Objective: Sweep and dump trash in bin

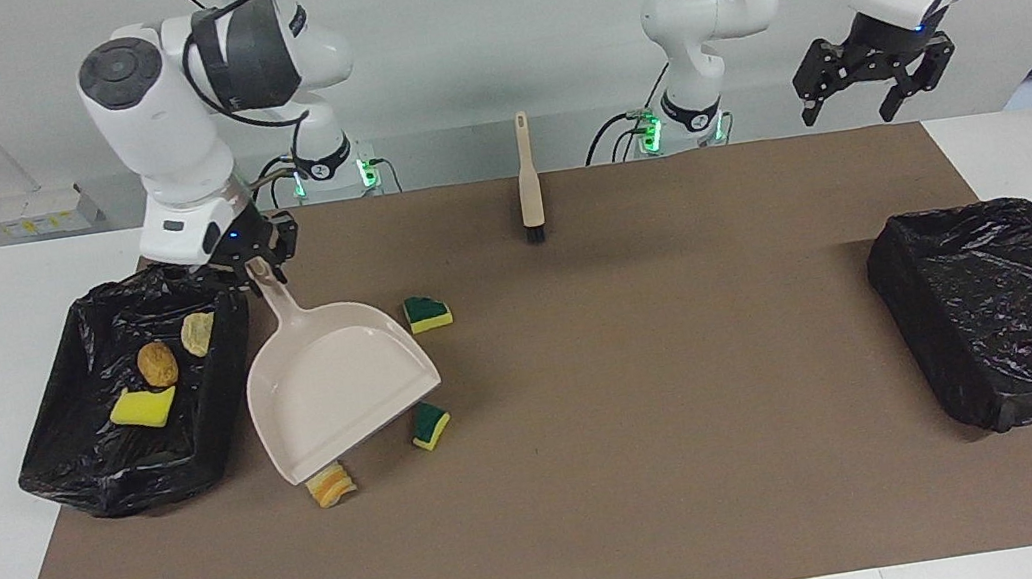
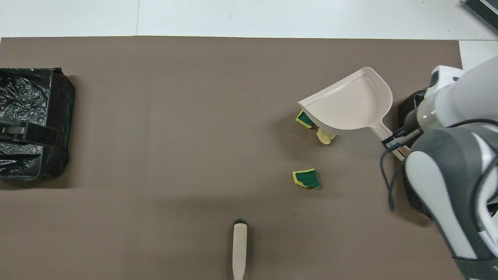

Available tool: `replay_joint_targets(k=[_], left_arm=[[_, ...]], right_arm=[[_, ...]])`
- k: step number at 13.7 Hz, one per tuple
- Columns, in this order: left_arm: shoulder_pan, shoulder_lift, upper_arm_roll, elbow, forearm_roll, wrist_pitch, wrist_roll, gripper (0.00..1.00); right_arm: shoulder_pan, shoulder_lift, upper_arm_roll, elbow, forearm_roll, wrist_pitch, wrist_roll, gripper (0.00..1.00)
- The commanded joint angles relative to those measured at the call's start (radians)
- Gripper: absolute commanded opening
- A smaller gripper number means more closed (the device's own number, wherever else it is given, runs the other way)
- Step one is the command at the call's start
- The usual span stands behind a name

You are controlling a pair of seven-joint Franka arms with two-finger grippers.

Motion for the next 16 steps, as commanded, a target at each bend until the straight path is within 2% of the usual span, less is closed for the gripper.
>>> replay_joint_targets(k=[1, 7, 12, 14, 15, 16], left_arm=[[0.012, 0.019, -0.011, 0.054, -0.002, -0.042, 0.013, 1.00], [0.021, -0.005, -0.008, 0.029, 0.007, -0.051, 0.011, 1.00], [0.017, -0.005, -0.010, 0.029, 0.006, -0.050, 0.005, 1.00], [0.011, -0.004, -0.010, 0.029, 0.006, -0.044, 0.005, 1.00], [0.015, -0.004, -0.010, 0.029, 0.006, -0.044, 0.005, 1.00], [0.020, -0.004, -0.010, 0.029, 0.006, -0.042, 0.008, 1.00]], right_arm=[[0.115, 0.022, -0.005, -0.029, 0.046, 0.070, 0.249, 0.00], [0.359, 0.146, -0.006, -0.011, 0.072, 0.236, 0.662, 0.00], [0.526, 0.303, -0.008, 0.055, 0.060, 0.348, 0.946, 0.00], [0.548, 0.348, -0.006, 0.080, 0.054, 0.389, 0.988, 0.00], [0.545, 0.348, -0.006, 0.082, 0.051, 0.385, 0.988, 0.22], [0.546, 0.343, -0.011, 0.082, 0.043, 0.380, 0.984, 0.99]])
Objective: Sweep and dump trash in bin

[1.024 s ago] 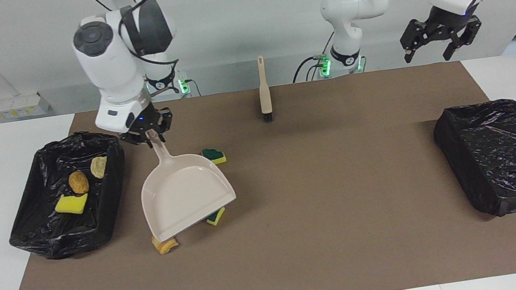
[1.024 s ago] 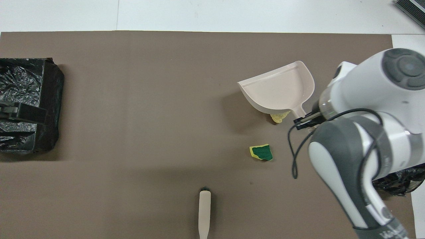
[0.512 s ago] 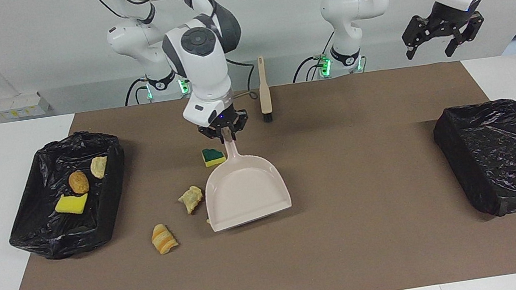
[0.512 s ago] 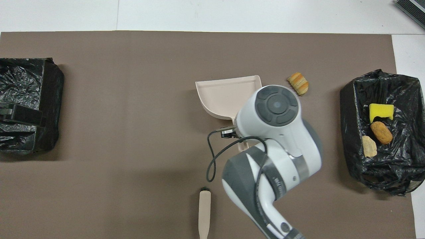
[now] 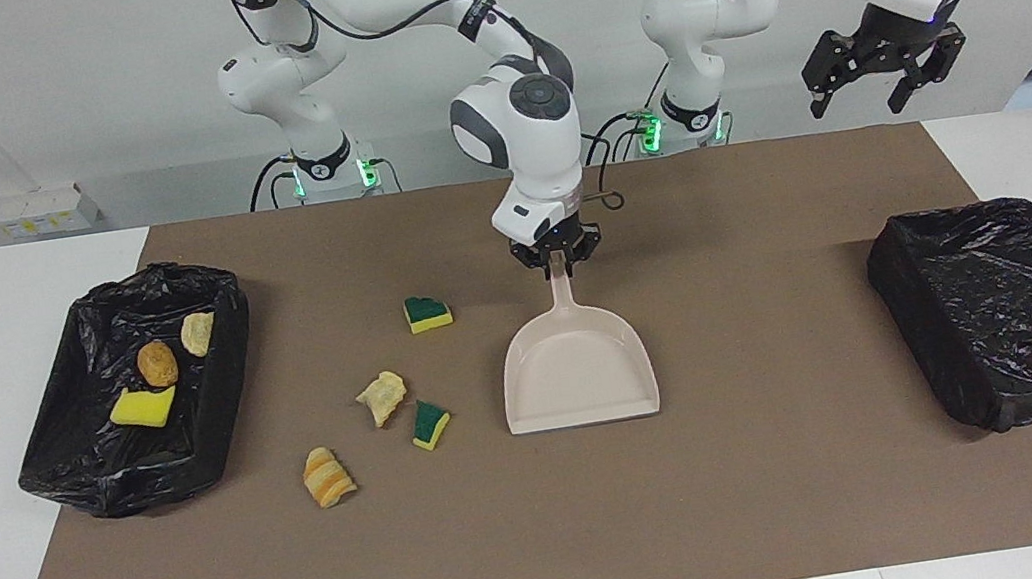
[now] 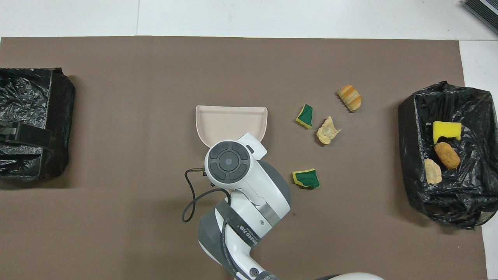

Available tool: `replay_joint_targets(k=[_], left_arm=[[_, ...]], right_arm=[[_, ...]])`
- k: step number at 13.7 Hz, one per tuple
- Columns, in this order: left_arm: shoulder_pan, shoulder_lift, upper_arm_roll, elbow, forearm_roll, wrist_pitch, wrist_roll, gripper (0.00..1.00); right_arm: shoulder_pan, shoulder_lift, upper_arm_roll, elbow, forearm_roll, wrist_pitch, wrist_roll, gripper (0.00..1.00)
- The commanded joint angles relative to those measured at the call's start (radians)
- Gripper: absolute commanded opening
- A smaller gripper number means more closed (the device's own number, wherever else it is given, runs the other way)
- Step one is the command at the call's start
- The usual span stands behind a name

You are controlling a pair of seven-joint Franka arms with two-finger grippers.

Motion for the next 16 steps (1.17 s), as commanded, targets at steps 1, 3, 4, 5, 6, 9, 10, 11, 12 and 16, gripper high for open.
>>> replay_joint_targets(k=[1, 3, 4, 5, 6, 9, 10, 11, 12, 16], left_arm=[[0.013, -0.003, -0.002, 0.011, 0.004, -0.013, 0.008, 1.00], [0.013, -0.004, -0.002, 0.011, 0.004, -0.016, 0.006, 1.00], [0.013, -0.004, -0.004, 0.011, 0.004, -0.015, 0.006, 1.00], [0.013, -0.003, -0.002, 0.011, 0.004, -0.015, 0.006, 1.00], [0.013, -0.004, -0.002, 0.011, 0.004, -0.015, 0.006, 1.00], [0.013, -0.004, -0.002, 0.011, 0.004, -0.015, 0.006, 1.00], [0.013, -0.003, -0.004, 0.011, 0.004, -0.013, 0.001, 1.00], [0.013, -0.003, -0.002, 0.011, 0.004, -0.013, 0.004, 1.00], [0.013, -0.003, -0.002, 0.011, 0.004, -0.013, 0.004, 1.00], [0.013, -0.003, -0.002, 0.011, 0.004, -0.015, 0.004, 1.00]], right_arm=[[-0.010, 0.003, -0.009, 0.034, -0.007, -0.008, -0.007, 1.00], [-0.023, -0.070, -0.006, 0.002, 0.002, -0.039, -0.011, 1.00], [-0.020, -0.113, -0.006, -0.030, 0.006, -0.063, -0.014, 1.00], [-0.013, -0.159, -0.004, -0.079, 0.008, -0.073, -0.011, 1.00], [-0.008, -0.215, -0.004, -0.149, 0.013, -0.073, 0.007, 1.00], [0.041, -0.349, 0.003, -0.323, 0.017, -0.053, 0.051, 1.00], [0.062, -0.386, 0.003, -0.384, 0.019, -0.030, 0.084, 1.00], [0.090, -0.426, 0.003, -0.445, 0.019, 0.005, 0.101, 1.00], [0.108, -0.470, 0.003, -0.519, 0.020, 0.049, 0.120, 1.00], [0.205, -0.590, 0.003, -0.685, 0.083, 0.130, 0.197, 1.00]])
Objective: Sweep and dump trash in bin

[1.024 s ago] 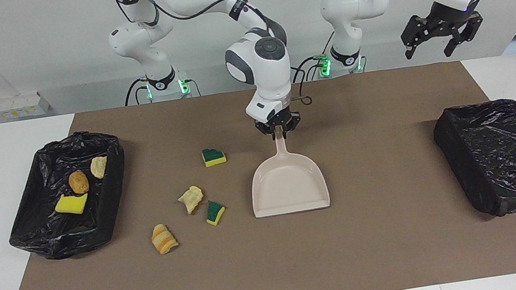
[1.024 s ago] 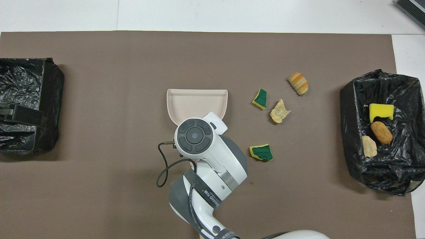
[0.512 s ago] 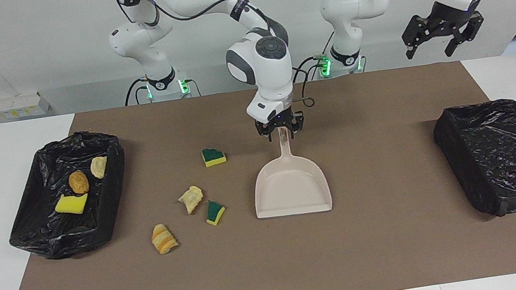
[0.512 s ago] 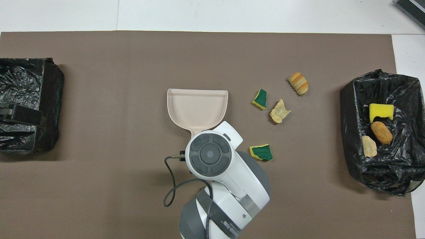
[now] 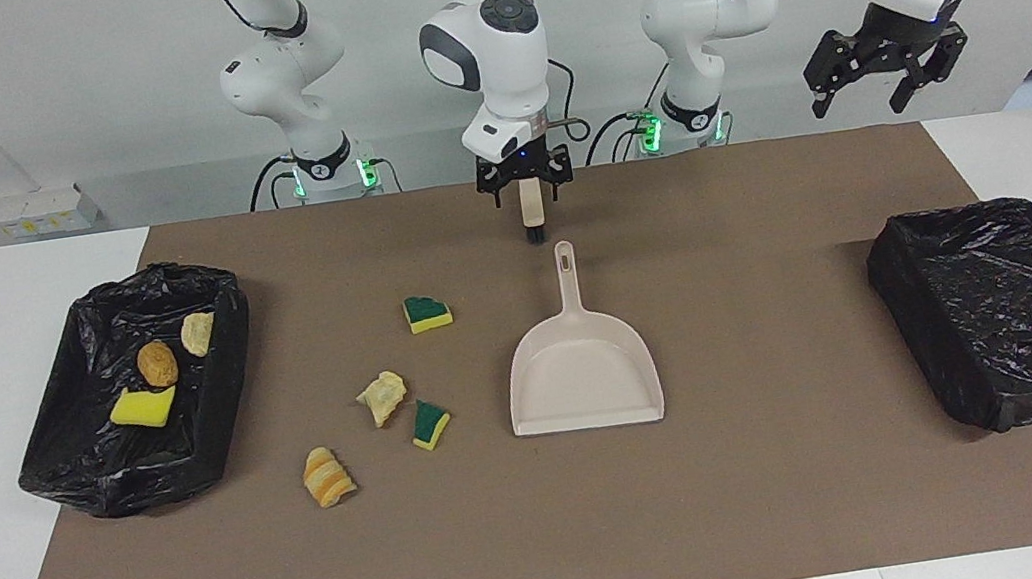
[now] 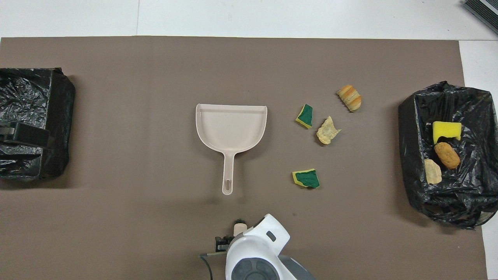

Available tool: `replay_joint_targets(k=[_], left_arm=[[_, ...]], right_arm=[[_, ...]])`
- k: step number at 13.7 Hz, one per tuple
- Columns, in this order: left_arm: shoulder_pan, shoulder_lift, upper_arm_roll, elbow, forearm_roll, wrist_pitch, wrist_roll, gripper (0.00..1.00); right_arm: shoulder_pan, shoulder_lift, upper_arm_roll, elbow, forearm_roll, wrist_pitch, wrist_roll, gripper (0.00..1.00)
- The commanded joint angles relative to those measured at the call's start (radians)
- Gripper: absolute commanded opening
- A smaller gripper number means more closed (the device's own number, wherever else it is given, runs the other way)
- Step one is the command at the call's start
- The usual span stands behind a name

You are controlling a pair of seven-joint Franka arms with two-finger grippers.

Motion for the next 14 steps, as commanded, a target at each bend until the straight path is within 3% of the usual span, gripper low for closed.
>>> replay_joint_targets(k=[1, 5, 8, 11, 13, 14], left_arm=[[0.012, -0.003, -0.006, 0.011, 0.004, -0.015, 0.005, 1.00], [-0.029, -0.006, -0.024, -0.033, -0.009, 0.048, -0.005, 1.00], [-0.128, -0.003, -0.028, -0.143, -0.009, 0.170, -0.098, 1.00], [-0.257, 0.011, -0.028, -0.324, -0.009, 0.417, -0.283, 1.00], [-0.316, 0.023, -0.028, -0.426, -0.009, 0.557, -0.379, 1.00], [-0.355, 0.058, -0.028, -0.443, -0.009, 0.606, -0.418, 1.00]], right_arm=[[0.056, -0.104, -0.002, -0.115, 0.047, 0.035, 0.074, 1.00], [0.145, -0.090, -0.001, -0.143, 0.047, 0.036, 0.175, 1.00], [0.188, -0.058, -0.001, -0.172, 0.049, 0.068, 0.189, 0.95], [0.202, -0.046, -0.001, -0.184, 0.064, 0.076, 0.188, 0.71], [0.203, -0.044, -0.001, -0.186, 0.130, 0.097, 0.188, 0.59], [0.205, -0.040, -0.001, -0.186, 0.151, 0.100, 0.182, 0.59]])
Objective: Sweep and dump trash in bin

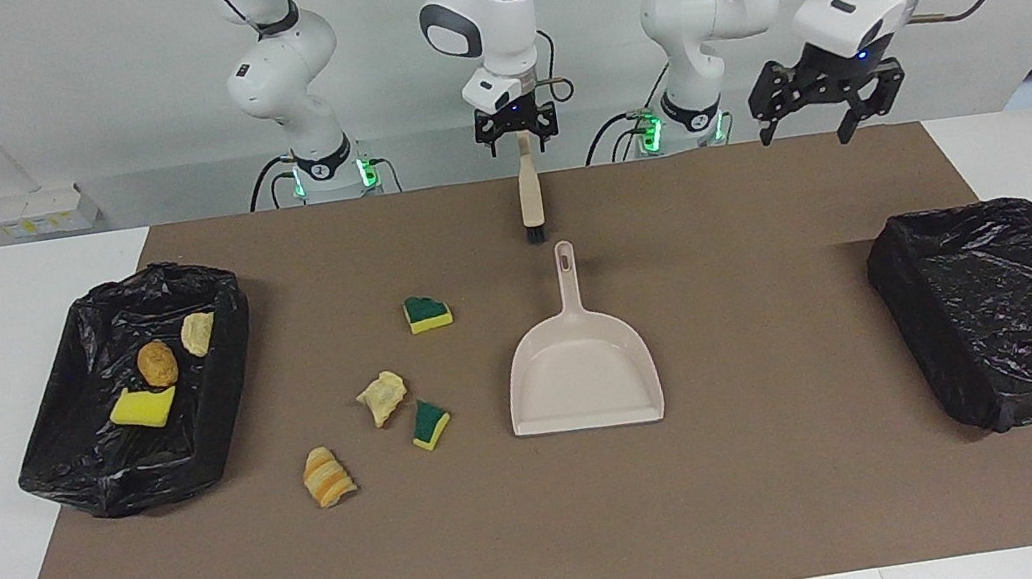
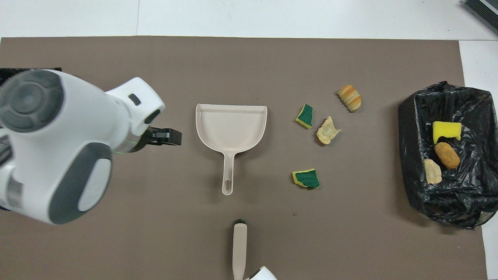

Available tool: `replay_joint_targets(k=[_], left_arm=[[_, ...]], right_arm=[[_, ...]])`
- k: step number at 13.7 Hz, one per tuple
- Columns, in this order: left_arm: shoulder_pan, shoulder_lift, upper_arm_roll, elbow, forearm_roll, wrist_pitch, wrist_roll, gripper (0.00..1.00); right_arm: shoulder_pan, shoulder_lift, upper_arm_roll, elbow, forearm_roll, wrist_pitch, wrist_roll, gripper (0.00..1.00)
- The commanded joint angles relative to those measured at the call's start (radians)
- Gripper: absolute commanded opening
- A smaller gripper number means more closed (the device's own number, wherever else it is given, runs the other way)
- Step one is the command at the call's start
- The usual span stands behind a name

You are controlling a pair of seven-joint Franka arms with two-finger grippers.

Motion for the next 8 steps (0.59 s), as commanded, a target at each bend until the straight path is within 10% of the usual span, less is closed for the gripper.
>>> replay_joint_targets(k=[1, 5, 8], left_arm=[[-0.087, 0.055, 0.017, -0.077, -0.005, 0.124, -0.118, 1.00], [-0.221, 0.185, 0.017, -0.115, -0.005, 0.294, -0.255, 1.00], [-0.253, 0.199, 0.017, -0.175, -0.005, 0.362, -0.265, 1.00]], right_arm=[[0.028, 0.006, -0.002, -0.012, 0.060, 0.035, 0.003, 0.59], [0.039, 0.015, -0.001, -0.014, 0.067, 0.032, -0.018, 0.56], [0.041, 0.017, -0.002, -0.019, 0.067, 0.027, -0.028, 0.16]])
